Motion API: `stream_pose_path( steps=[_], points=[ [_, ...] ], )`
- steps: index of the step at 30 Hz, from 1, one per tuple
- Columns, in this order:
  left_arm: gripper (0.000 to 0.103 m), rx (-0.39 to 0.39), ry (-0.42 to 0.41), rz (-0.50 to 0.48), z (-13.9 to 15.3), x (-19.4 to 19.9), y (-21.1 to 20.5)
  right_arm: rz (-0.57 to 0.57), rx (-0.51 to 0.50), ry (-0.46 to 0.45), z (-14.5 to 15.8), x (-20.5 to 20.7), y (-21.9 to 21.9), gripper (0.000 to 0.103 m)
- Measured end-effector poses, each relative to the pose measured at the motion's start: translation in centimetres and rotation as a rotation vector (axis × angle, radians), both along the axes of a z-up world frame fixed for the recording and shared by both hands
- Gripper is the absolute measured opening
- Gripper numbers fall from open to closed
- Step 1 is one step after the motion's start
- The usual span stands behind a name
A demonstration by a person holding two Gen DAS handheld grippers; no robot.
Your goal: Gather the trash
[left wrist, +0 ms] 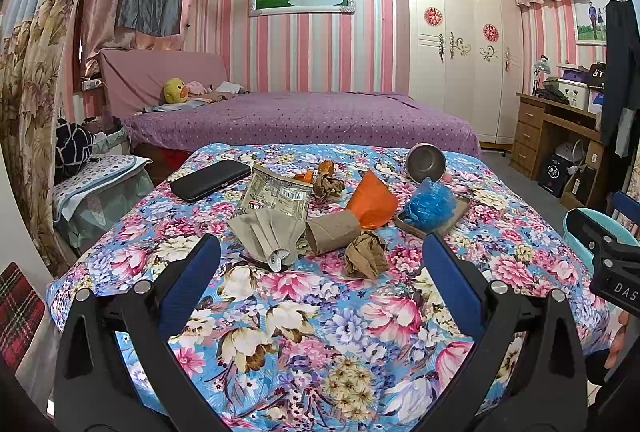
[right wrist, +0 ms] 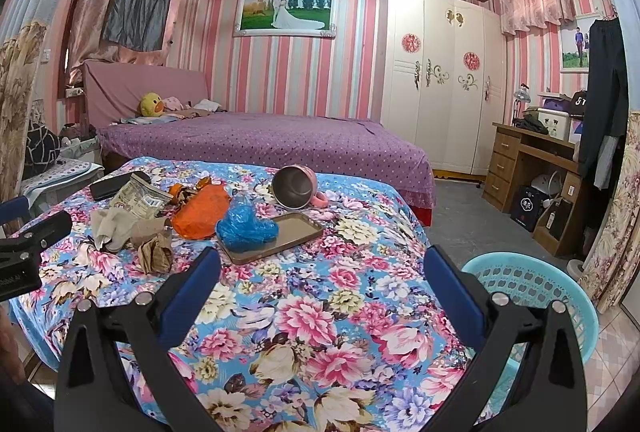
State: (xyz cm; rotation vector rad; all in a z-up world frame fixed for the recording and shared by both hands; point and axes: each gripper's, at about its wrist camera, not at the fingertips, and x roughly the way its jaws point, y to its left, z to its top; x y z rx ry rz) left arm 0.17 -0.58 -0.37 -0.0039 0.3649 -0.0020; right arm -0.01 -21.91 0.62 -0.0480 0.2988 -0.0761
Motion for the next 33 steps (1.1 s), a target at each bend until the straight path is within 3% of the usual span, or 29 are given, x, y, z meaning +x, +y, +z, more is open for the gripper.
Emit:
stream_pose_path(
  steps=[33],
  points=[
    [0.098,0.015,0.002,0.002,-0.12,-0.07,0.16,-0.021,0.018,-0.002,-0.19,0.06,-0.26,0.099]
  ],
)
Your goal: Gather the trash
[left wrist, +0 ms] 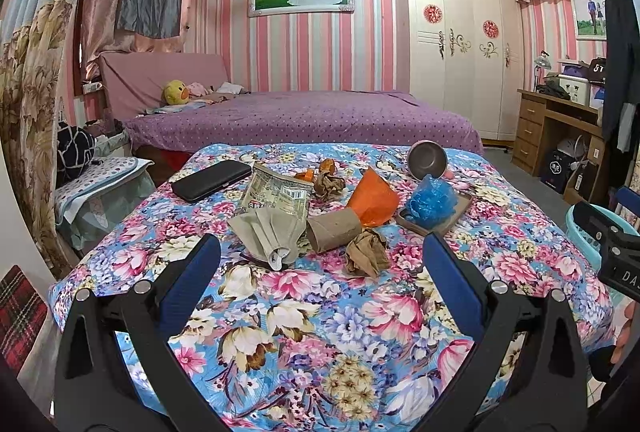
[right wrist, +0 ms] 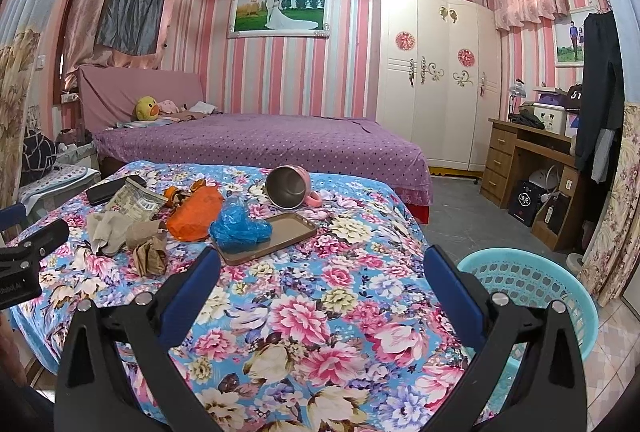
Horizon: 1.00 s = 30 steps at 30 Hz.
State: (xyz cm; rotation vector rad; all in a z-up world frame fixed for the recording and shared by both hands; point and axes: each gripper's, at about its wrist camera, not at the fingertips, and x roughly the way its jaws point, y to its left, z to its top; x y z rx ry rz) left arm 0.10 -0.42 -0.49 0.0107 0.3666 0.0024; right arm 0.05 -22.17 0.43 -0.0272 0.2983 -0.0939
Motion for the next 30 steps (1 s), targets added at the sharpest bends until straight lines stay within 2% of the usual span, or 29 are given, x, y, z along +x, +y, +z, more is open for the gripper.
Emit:
stream_pose_path(
  steps=[12,18,30],
  points=[
    [0.098,0.003,-0.002,0.016,0.3,0.2,0.2,-0.018,-0.002,0.001,0.2,0.3,-0.2,0.099],
    [0.098,-0.024,0.015,0.019,0.8,0.7,0.8,-0.021,-0.005,-0.005,0.5,0.3,-0.2,0.099],
    [0.098,0.014,-0.026,-0.004,3.7,1.8,0.4,-0.034,0.003,-0.006,2.6,1.4,-1.0,0.099]
  ],
)
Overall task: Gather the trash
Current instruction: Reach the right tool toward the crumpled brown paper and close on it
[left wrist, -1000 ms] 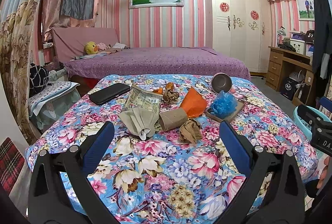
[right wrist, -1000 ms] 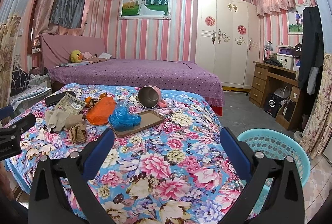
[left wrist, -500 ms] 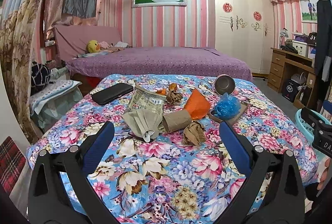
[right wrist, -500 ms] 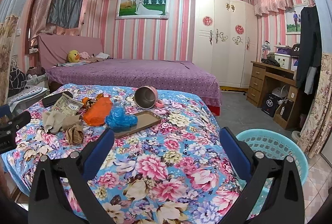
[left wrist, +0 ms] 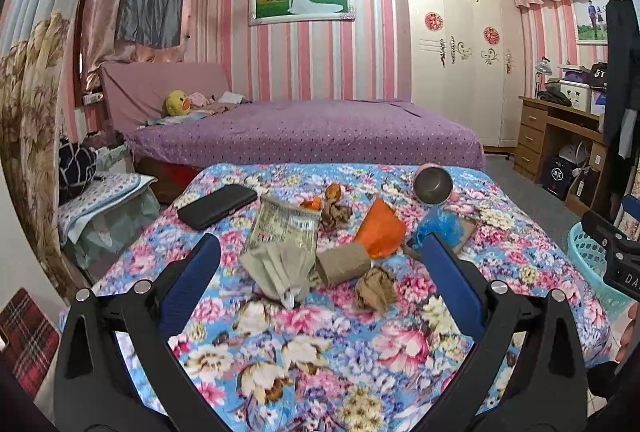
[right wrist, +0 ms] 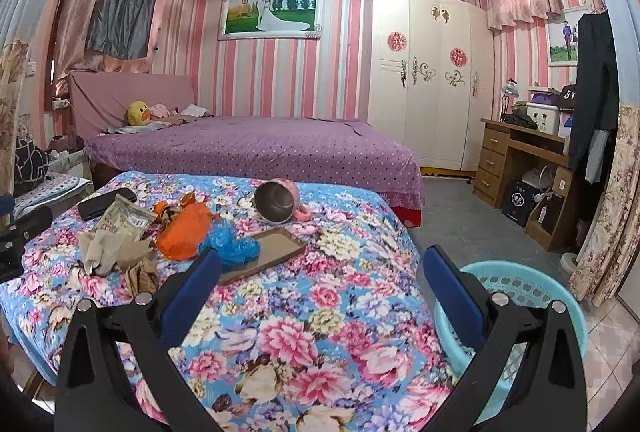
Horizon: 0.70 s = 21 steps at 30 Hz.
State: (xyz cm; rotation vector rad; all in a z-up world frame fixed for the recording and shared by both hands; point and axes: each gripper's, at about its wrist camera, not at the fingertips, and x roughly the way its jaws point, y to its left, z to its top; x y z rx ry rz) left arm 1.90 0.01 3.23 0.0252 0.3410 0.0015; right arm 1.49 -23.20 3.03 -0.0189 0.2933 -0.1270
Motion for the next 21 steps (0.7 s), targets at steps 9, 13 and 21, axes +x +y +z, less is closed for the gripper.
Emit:
stream_pose_path(
  steps=[9,13,21],
  points=[
    [0.098,-0.003,0.006,-0.033,2.1,3.3,0.1,-0.012,0.014,-0.003,2.5,3.0,-0.3,0.099],
    [0.098,0.001,-0.003,-0.024,2.3,4.7,0.7,-0.023,0.027,-0.011,3.4,4.9,-0.6,0.099],
    [0.098,-0.011,0.039,0.011,0.1,7.0,2.7,-0.044,0.027,-0.001,1.7,7.7,-1.1,0.099]
  ],
)
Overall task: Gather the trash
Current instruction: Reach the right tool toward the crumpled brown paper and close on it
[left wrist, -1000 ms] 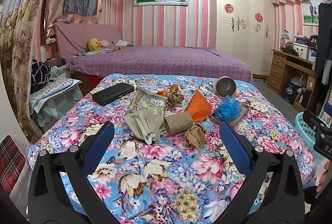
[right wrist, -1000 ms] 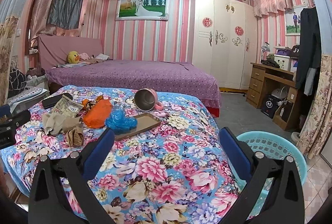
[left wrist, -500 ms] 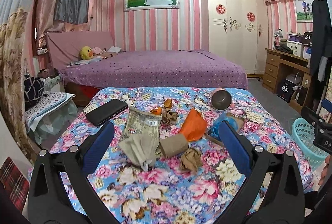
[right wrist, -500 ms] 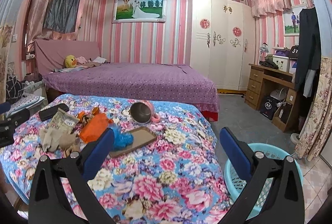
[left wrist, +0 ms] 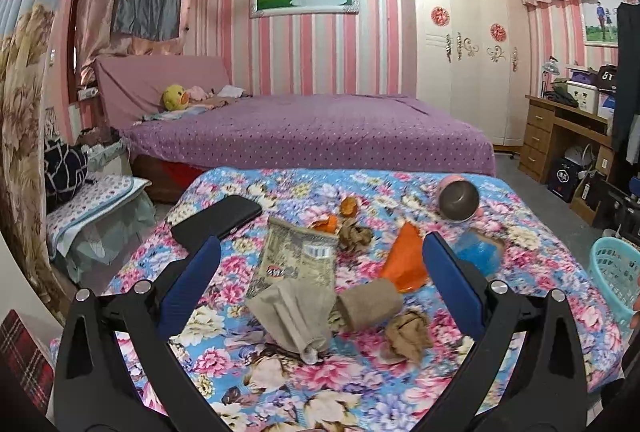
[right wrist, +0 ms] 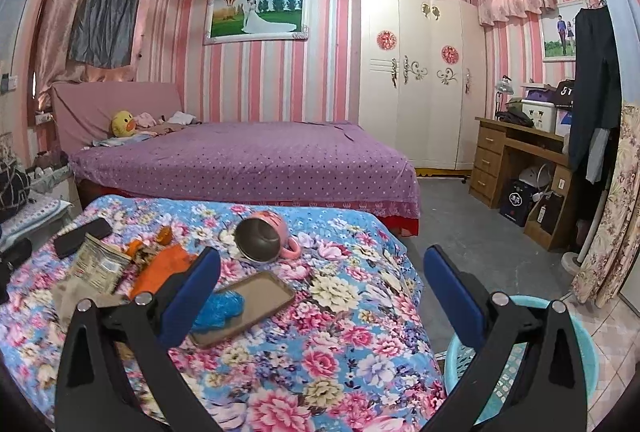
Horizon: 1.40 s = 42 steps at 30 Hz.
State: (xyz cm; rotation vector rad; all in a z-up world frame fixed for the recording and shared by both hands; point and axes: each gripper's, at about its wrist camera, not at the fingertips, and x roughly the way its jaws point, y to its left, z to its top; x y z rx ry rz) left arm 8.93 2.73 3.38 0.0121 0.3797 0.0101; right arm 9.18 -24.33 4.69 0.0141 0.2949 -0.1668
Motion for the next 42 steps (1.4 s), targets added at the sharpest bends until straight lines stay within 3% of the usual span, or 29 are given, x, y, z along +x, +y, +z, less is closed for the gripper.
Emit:
stream_pose_path(
  steps=[5,10,20,29,36,42],
  points=[
    [0.098,0.034,0.042,0.026,-1.6,1.7,0.9,0.008,0.035,0.054,-2.2,1.5,-0.4,0.099],
    [0.098,0.018,0.057,0.045,-2.2,2.7,1.8,0.022,0.013,0.071,-3.4,2.3,0.4,0.099],
    [0.098,0.023,0.09,0.065,-3.3,2.9,3.1,0.08,0.01,0.098,-4.6,2.9,2.2,0.099],
    [0.098,0.024,0.127,0.089,-4.3,3.0,5.4,0.048,0.028,0.161,-5.4,3.7,1.6,0.099],
    [0.098,0.009,0.176,0.084,-5.5,3.6,6.4,0.02,0.004,0.16,-5.6,4.1,1.4,0.099],
    [0.098,0.006,0.163,0.076,-5.3,3.5,6.2,-0.002,0.018,0.188,-6.0,4.8,1.5,0.099]
  ],
)
